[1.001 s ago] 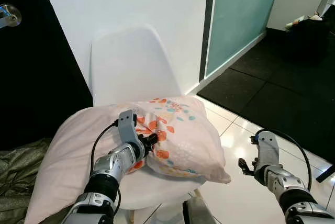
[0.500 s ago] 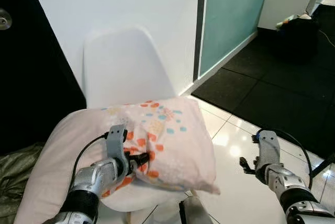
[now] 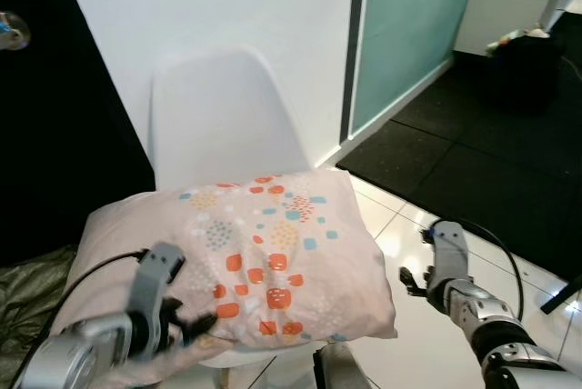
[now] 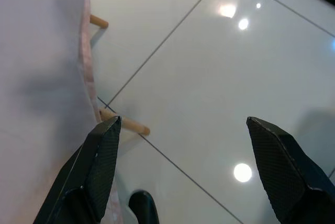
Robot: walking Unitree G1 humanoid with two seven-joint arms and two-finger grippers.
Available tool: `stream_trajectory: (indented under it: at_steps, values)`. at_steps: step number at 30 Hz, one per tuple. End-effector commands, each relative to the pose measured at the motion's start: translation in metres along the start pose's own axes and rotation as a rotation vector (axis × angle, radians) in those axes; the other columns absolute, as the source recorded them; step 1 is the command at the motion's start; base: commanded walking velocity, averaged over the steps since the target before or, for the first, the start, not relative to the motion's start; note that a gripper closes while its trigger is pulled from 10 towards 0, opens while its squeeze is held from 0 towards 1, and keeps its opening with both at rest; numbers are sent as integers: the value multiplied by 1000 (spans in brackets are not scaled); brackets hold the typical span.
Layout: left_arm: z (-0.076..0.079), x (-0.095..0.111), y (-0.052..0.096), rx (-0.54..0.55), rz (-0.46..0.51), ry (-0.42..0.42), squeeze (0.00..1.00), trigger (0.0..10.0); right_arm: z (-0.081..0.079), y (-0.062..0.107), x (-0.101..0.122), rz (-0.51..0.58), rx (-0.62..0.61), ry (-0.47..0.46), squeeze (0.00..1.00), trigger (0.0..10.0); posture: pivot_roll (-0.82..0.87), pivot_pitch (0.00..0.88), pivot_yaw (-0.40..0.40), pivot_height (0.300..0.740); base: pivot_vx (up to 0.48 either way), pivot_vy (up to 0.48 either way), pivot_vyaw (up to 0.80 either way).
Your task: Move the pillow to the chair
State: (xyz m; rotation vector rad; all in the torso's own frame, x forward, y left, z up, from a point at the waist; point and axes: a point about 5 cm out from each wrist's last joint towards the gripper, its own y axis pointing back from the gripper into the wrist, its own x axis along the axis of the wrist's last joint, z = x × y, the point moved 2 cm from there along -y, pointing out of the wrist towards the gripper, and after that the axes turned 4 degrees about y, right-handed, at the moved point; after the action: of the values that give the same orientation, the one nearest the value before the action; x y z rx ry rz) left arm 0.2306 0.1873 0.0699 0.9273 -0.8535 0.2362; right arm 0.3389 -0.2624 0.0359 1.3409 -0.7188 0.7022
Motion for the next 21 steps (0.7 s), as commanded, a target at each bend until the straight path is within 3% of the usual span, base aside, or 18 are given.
stream_trajectory:
  at_steps: [1, 2, 3, 4, 5, 6, 7, 8, 9, 11, 13, 17, 21]
  values:
    - [-3, -1, 6, 3, -11, -27, 1000, 10000, -3, -1, -1, 3, 12, -5, 0, 10000, -230, 41, 58, 596, 0, 0, 0]
    - [-15, -1, 10, 57, 9, -13, 1000, 10000, -4, -1, 1, 20, 23, -13, 0, 10000, -223, 33, 59, 596, 0, 0, 0]
    - [-15, -1, 10, 57, 9, -13, 1000, 10000, -4, -1, 1, 20, 23, -13, 0, 10000, -223, 33, 59, 596, 0, 0, 0]
    - [-29, 1, 16, 135, 34, -1, 1000, 10000, -6, -1, 4, 41, 34, -27, 0, 10000, -220, 27, 58, 596, 0, 0, 0]
    - [-29, 1, 16, 135, 34, -1, 1000, 10000, -6, -1, 4, 41, 34, -27, 0, 10000, -220, 27, 58, 596, 0, 0, 0]
    - [-44, 2, 20, 219, 57, 8, 1000, 10000, -8, -1, 7, 61, 46, -37, 0, 10000, -215, 22, 56, 600, 0, 0, 0]
    - [-64, 10, 29, 359, 136, 65, 0, 10000, -13, -1, 11, 87, 69, -42, 0, 10000, -212, 18, 52, 605, 0, 0, 0]
    - [-76, 17, 36, 450, 215, 113, 0, 10000, -17, -1, 13, 103, 87, -43, 0, 10000, -212, 14, 51, 610, 0, 0, 0]
    - [-76, 17, 36, 450, 215, 113, 0, 10000, -17, -1, 13, 103, 87, -43, 0, 10000, -212, 14, 51, 610, 0, 0, 0]
    - [-89, 27, 44, 550, 360, 222, 0, 10000, -23, -2, 14, 115, 109, -43, 0, 10000, -206, 3, 44, 620, 0, 0, 0]
    - [-95, 30, 45, 613, 446, 285, 0, 10000, -27, -3, 11, 107, 114, -40, 0, 10000, -201, 0, 35, 630, 0, 0, 0]
    - [-96, 20, 33, 635, 505, 359, 0, 10000, -32, -4, 2, 93, 124, -34, 0, 10000, -202, 0, 28, 644, 0, 0, 0]
    - [-96, 8, 23, 660, 507, 376, 0, 10000, -34, -3, -4, 93, 141, -40, 0, 10000, -202, 0, 25, 659, 0, 0, 0]
